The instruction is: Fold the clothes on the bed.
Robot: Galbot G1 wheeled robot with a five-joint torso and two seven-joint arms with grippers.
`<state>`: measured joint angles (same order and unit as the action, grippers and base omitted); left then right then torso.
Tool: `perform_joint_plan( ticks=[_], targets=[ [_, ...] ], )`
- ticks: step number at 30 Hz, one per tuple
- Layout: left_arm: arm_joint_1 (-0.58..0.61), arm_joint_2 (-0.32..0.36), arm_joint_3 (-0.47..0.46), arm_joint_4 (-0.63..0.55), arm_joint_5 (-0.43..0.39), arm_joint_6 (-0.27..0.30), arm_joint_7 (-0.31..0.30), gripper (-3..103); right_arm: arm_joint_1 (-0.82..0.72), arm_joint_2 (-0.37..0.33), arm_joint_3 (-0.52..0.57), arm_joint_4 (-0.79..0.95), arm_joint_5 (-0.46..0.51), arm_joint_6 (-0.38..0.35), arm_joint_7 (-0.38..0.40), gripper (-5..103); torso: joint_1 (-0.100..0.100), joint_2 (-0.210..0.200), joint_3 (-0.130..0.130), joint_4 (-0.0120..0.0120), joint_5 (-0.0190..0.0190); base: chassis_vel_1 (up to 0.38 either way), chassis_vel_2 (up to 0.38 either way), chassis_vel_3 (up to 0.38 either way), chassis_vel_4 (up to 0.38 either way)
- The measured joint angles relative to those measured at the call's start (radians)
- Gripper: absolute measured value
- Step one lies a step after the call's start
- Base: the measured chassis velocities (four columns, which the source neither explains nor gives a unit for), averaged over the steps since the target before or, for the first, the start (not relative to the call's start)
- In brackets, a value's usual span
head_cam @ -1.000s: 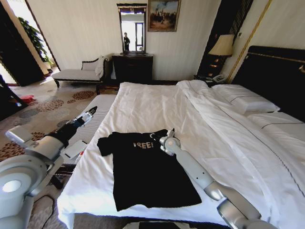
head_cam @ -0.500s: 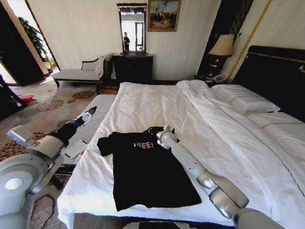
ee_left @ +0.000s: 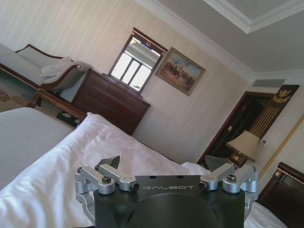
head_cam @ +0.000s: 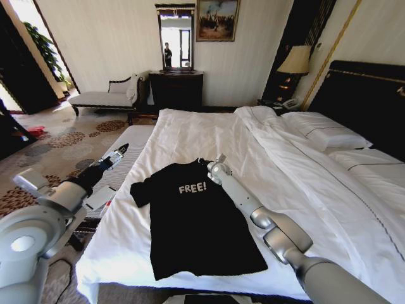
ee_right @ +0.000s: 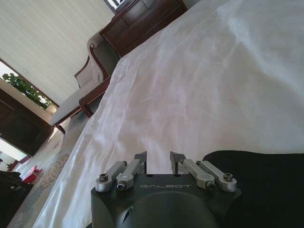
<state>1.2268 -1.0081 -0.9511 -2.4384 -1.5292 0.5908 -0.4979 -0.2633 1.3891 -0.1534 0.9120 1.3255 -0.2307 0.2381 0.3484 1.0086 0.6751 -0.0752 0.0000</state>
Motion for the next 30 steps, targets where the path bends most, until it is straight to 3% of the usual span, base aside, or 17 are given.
perform_joint_plan(
  ticks=[2,6,7,11,12,15,16,18,20,30],
  targets=[
    [0.001,-0.001,0.002,-0.001,0.001,0.000,0.000,100,-0.003,-0.003,0.001,0.004,-0.001,0.000,0.000,27,0.000,0.000,0.000,-0.0002,0.0000,0.000,0.000,0.000,0.000],
    [0.012,-0.002,0.002,-0.010,0.002,0.000,0.001,100,-0.023,-0.041,0.016,0.062,0.012,-0.005,0.031,49,0.000,0.000,0.000,0.0002,0.0001,0.000,0.000,0.000,0.000],
    [0.012,-0.002,0.002,-0.010,0.002,0.000,0.001,100,-0.023,-0.041,0.016,0.062,0.012,-0.005,0.031,49,0.000,0.000,0.000,0.0002,0.0001,0.000,0.000,0.000,0.000],
    [0.029,0.002,-0.014,-0.018,0.001,0.000,0.002,100,-0.106,-0.137,0.031,0.224,0.081,-0.052,0.136,65,0.000,0.000,0.000,0.0001,0.0003,0.000,0.000,0.000,0.000],
    [0.029,0.002,-0.014,-0.018,0.001,0.000,0.002,100,-0.106,-0.137,0.031,0.224,0.081,-0.052,0.136,65,0.000,0.000,0.000,0.0001,0.0003,0.000,0.000,0.000,0.000],
    [0.034,-0.001,-0.015,-0.022,0.001,0.000,0.002,100,-0.184,-0.233,0.058,0.326,0.105,-0.098,0.189,82,0.000,0.000,0.000,-0.0003,0.0003,0.000,0.000,0.000,0.000],
    [0.034,-0.002,-0.015,-0.024,0.001,0.000,0.002,100,-0.203,-0.261,0.072,0.341,0.100,-0.101,0.194,87,0.000,0.000,0.000,-0.0008,0.0002,0.000,0.000,0.000,0.000],
    [0.034,-0.003,-0.013,-0.026,0.001,0.000,0.002,100,-0.218,-0.283,0.087,0.348,0.090,-0.101,0.193,87,0.000,0.000,0.000,-0.0008,0.0002,0.000,0.000,0.000,0.000],
    [0.034,-0.003,-0.008,-0.029,0.001,0.000,0.002,100,-0.232,-0.308,0.113,0.344,0.065,-0.101,0.178,97,0.000,0.000,0.000,-0.0006,0.0004,0.000,0.000,0.000,0.000],
    [0.036,0.001,-0.014,-0.033,0.000,0.000,0.002,100,-0.215,-0.322,0.168,0.230,0.035,-0.103,0.144,100,0.000,0.000,0.000,0.0001,0.0001,0.000,0.000,0.000,0.000]
  ],
)
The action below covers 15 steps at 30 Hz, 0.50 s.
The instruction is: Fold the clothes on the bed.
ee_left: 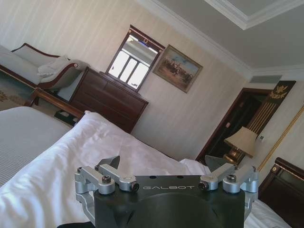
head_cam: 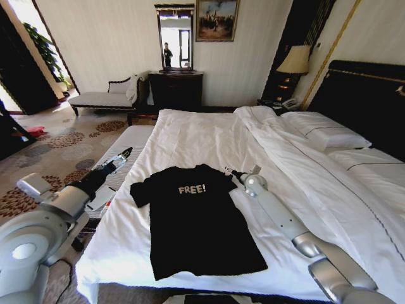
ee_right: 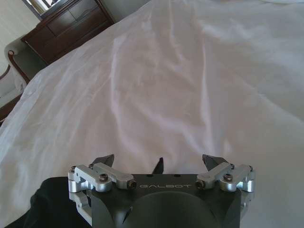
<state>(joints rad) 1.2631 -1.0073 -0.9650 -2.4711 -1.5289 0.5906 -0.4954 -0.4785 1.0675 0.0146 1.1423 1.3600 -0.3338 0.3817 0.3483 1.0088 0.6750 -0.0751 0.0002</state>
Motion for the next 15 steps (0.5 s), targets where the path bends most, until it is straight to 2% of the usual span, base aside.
perform_joint_plan(
  ticks=[5,15],
  targets=[
    [0.009,0.000,-0.009,-0.002,-0.001,-0.002,0.000,100,-0.021,-0.003,0.007,0.009,-0.002,-0.017,0.006,100,0.000,0.000,0.000,0.0001,0.0001,0.000,0.000,0.000,0.000],
    [0.007,-0.006,0.002,-0.002,-0.001,-0.003,0.001,100,-0.117,-0.064,0.058,0.132,0.024,-0.046,0.057,100,0.000,0.000,0.000,-0.0003,-0.0001,0.000,0.000,0.000,0.000]
  ],
)
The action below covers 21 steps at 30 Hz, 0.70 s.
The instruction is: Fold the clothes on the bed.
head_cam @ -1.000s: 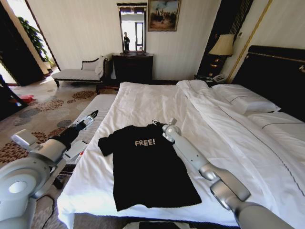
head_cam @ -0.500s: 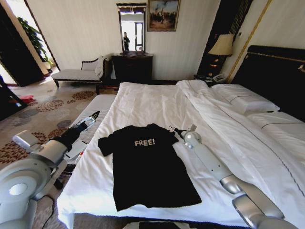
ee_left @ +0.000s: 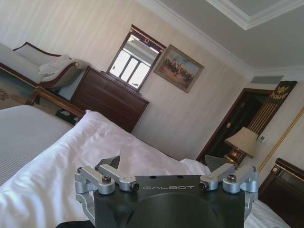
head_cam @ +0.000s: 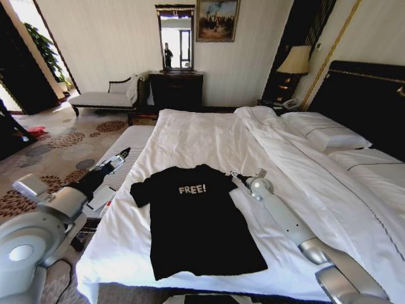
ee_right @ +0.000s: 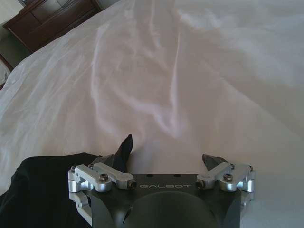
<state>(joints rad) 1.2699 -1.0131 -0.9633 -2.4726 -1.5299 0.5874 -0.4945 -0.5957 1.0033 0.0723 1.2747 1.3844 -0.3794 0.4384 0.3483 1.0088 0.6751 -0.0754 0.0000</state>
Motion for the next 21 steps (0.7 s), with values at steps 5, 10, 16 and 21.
perform_joint_plan(
  ticks=[5,10,16,21],
  targets=[
    [-0.006,-0.003,0.014,0.001,0.005,0.000,0.000,100,-0.047,-0.019,0.032,0.073,0.070,-0.014,0.028,100,0.000,0.000,0.000,0.0000,0.0000,0.000,0.000,0.000,0.000],
    [0.002,-0.009,0.021,-0.005,0.019,-0.001,0.000,100,-0.077,-0.013,0.035,0.121,0.101,-0.028,0.040,102,0.000,0.000,0.000,0.0003,-0.0002,0.000,0.000,0.000,0.000],
    [0.025,-0.010,0.009,-0.018,0.020,-0.001,0.000,100,-0.097,0.009,0.015,0.121,0.077,-0.040,0.055,88,0.000,0.000,0.000,0.0002,-0.0001,0.000,0.000,0.000,0.000],
    [0.042,-0.012,-0.006,-0.027,0.020,-0.002,0.000,100,-0.100,0.019,0.009,0.106,0.051,-0.040,0.055,71,0.000,0.000,0.000,0.0003,-0.0001,0.000,0.000,0.000,0.000]
  ],
)
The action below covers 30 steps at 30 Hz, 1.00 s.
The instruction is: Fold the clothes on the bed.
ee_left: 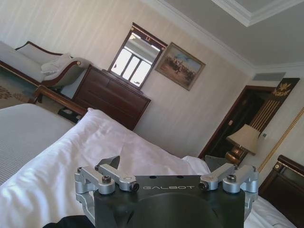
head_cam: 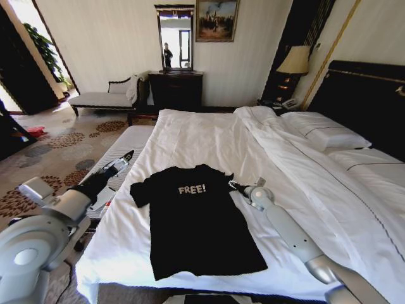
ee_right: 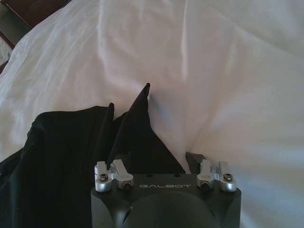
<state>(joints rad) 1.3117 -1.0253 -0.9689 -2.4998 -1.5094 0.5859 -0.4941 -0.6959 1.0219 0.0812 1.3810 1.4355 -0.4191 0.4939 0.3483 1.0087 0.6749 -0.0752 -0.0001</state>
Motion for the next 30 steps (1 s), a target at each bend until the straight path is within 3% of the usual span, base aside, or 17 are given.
perform_joint_plan(
  ticks=[2,3,4,8,10,14,16,19,30],
  targets=[
    [0.003,-0.001,-0.001,0.000,0.000,0.000,0.000,100,0.000,-0.001,0.001,0.000,0.000,0.000,-0.001,66,0.000,0.000,0.000,0.0000,0.0000,0.000,0.000,0.000,0.000],
    [0.008,-0.004,-0.001,0.000,0.004,0.000,0.000,100,0.000,-0.006,0.002,0.001,0.000,0.000,-0.001,55,0.000,0.000,0.000,0.0000,0.0001,0.000,0.000,0.000,0.000],
    [0.011,-0.006,-0.001,0.000,0.007,0.000,0.000,100,0.000,-0.009,0.003,0.002,0.000,0.000,-0.002,55,0.000,0.000,0.000,0.0000,0.0001,0.000,0.000,0.000,0.000],
    [0.023,-0.014,0.001,-0.001,0.018,-0.001,0.000,100,-0.008,-0.019,0.013,0.009,-0.001,0.001,-0.002,33,0.000,0.000,0.000,0.0000,0.0001,0.000,0.000,0.000,0.000],
    [0.025,-0.015,0.001,-0.001,0.020,-0.001,0.000,100,-0.011,-0.021,0.015,0.012,-0.001,0.001,-0.002,33,0.000,0.000,0.000,0.0000,0.0001,0.000,0.000,0.000,0.000],
    [0.035,-0.016,-0.001,-0.001,0.027,-0.001,0.001,100,-0.023,-0.030,0.021,0.026,-0.002,0.002,-0.002,12,0.000,0.000,0.000,-0.0001,0.0002,0.000,0.000,0.000,0.000],
    [0.038,-0.016,-0.002,-0.001,0.028,-0.002,0.001,100,-0.025,-0.032,0.022,0.030,-0.001,0.002,-0.002,12,0.000,0.000,0.000,-0.0001,0.0002,0.000,0.000,0.000,0.000],
    [0.046,-0.016,-0.005,-0.001,0.031,-0.002,0.001,100,-0.032,-0.034,0.023,0.045,0.001,0.001,-0.005,1,0.000,0.000,0.000,-0.0001,0.0001,0.000,0.000,0.000,0.000],
    [0.062,-0.019,-0.014,-0.001,0.039,-0.002,0.002,100,-0.039,-0.043,0.049,0.091,0.033,0.018,-0.025,0,0.000,0.000,0.000,0.0000,0.0001,0.000,0.000,0.000,0.000]
  ],
)
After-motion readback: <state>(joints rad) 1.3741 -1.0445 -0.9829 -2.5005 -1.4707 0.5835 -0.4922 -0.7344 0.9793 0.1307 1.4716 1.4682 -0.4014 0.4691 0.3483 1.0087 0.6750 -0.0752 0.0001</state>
